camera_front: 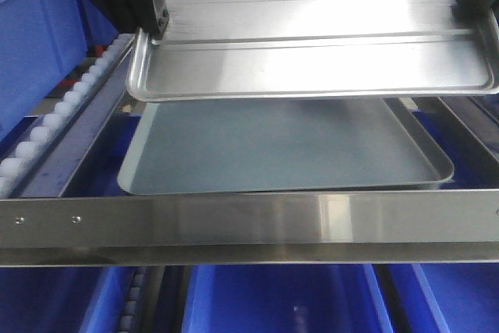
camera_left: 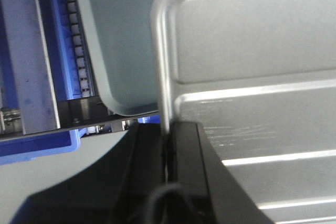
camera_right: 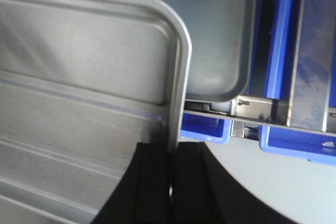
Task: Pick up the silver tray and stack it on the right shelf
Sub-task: 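Lower the held silver tray onto the larger grey-blue tray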
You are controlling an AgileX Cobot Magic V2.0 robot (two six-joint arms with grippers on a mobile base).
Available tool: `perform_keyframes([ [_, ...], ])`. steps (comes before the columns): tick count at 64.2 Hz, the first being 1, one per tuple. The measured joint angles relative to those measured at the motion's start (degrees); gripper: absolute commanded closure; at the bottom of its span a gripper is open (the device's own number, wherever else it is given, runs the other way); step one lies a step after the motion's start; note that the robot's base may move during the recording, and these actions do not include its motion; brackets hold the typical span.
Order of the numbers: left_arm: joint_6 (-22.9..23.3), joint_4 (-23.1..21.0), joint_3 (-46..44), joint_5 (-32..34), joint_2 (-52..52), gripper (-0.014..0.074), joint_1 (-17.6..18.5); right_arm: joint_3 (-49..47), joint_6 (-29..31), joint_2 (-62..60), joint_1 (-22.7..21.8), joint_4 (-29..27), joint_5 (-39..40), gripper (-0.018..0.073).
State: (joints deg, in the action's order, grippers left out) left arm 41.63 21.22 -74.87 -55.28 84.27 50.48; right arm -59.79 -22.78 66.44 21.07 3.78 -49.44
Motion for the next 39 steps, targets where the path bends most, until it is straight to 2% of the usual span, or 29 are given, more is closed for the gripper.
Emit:
perform_keyframes([
  [39, 0.1, 0.0, 0.0, 0.0, 0.0, 0.0689, 0.0, 0.0, 0.0, 0.0, 0.0, 0.0, 0.0, 0.0503],
])
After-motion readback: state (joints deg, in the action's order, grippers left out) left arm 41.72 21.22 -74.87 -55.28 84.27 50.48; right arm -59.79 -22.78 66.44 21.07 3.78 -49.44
